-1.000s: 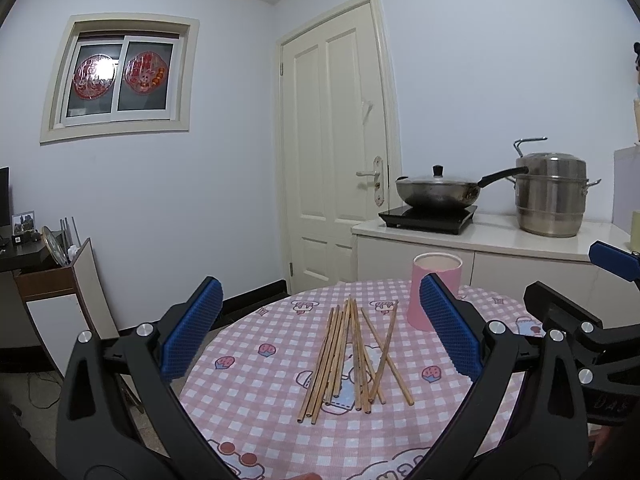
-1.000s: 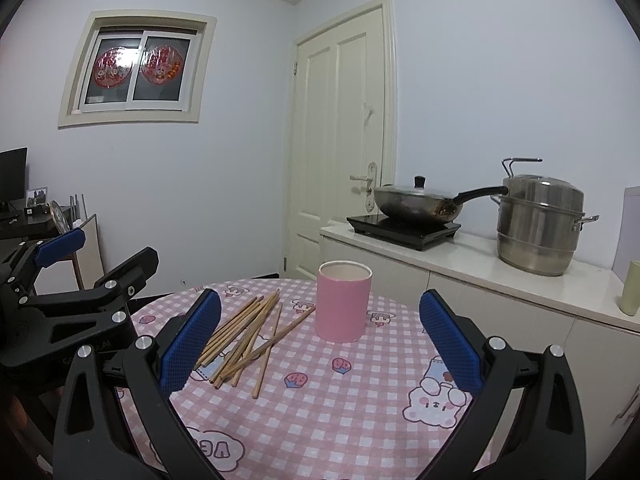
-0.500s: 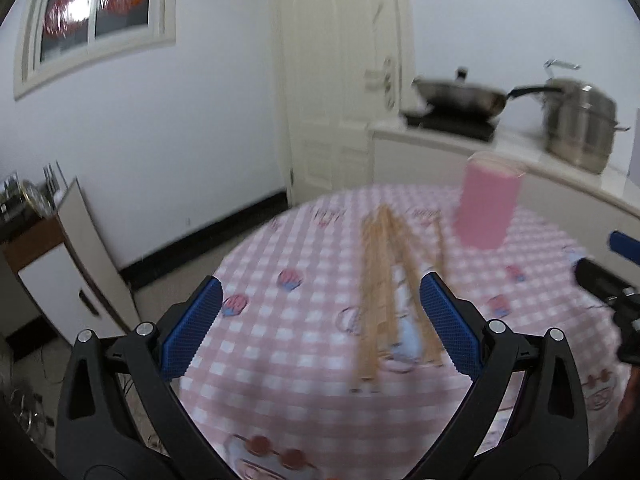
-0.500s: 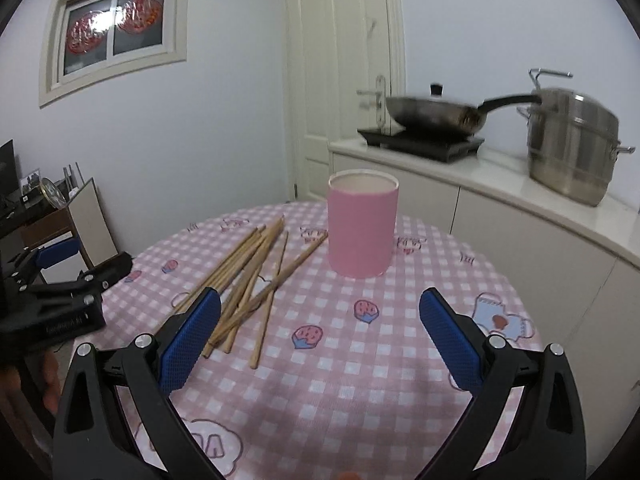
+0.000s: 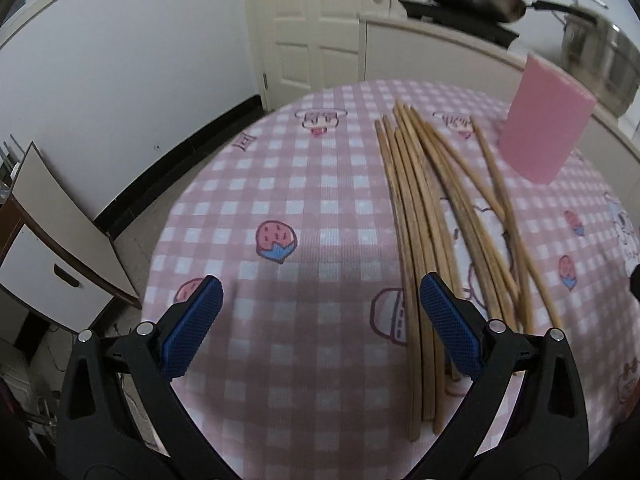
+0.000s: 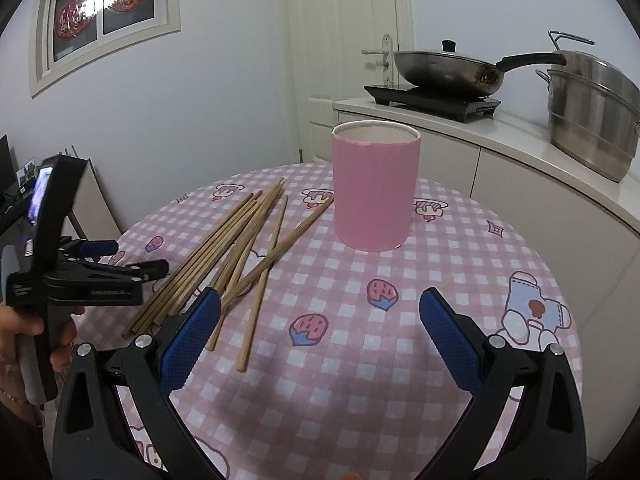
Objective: Organize utensils
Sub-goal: 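Lower both tools toward the pile of wooden chopsticks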
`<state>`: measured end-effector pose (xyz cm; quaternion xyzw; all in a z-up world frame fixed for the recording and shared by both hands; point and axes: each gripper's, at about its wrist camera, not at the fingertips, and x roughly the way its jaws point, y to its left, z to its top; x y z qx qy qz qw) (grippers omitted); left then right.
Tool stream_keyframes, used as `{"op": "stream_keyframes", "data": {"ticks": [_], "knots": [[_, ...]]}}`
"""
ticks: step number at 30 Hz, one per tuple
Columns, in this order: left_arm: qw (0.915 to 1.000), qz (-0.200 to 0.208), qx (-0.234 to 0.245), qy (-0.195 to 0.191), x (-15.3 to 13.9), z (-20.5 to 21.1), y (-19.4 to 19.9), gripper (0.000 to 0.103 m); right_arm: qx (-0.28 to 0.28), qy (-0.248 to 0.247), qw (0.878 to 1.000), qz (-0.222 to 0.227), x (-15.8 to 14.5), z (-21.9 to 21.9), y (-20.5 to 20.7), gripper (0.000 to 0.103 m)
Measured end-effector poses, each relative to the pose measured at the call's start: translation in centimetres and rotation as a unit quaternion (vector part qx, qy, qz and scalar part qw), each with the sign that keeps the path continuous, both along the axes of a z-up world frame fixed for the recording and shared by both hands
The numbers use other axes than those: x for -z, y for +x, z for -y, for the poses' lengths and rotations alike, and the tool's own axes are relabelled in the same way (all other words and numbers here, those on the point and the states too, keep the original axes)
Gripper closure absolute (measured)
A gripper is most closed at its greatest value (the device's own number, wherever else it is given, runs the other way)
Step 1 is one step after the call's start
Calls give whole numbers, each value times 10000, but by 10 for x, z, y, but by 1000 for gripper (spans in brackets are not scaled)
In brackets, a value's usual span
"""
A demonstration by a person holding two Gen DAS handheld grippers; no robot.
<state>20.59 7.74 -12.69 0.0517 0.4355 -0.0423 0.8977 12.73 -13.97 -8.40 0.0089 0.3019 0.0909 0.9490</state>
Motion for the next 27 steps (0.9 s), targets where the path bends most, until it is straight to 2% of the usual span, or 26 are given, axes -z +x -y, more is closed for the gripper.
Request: {"op": "stream_keyframes", "data": {"ticks": [3, 9, 12, 17, 19, 21, 22, 24, 25, 27], "knots": [[9997, -104, 23, 203, 4, 3, 7, 6, 15, 14, 10000, -26, 1, 2, 4, 7], [9994, -353, 30, -46, 1, -7, 20, 6, -37, 14, 9999, -151, 5, 4, 15, 7], [9977, -649, 136, -107, 5, -2, 32, 6, -89, 14, 9997, -223, 7, 1, 21, 7], [9978, -640, 151, 60, 6, 0, 40, 6, -71, -231, 9990, -378, 13, -2, 32, 7], [9981, -588, 130, 87, 5, 3, 44, 9, -105, -306, 9985, -436, 15, -5, 36, 7], [9980, -607, 168, -114, 3, 3, 50, 26, -178, -431, 9978, -472, 18, -11, 44, 7], [9980, -594, 159, -127, 3, 4, 52, 31, -201, -473, 9974, -512, 19, -12, 47, 7], [9984, -504, 188, -145, -1, 7, 54, 62, -295, -457, 9967, -598, 20, -15, 55, 8], [9985, -483, 185, -156, -2, 8, 53, 68, -343, -440, 9963, -658, 22, -16, 59, 9], [9989, -411, 181, -129, 0, 9, 48, 82, -473, -329, 9948, -844, 25, -20, 69, 22]]}}
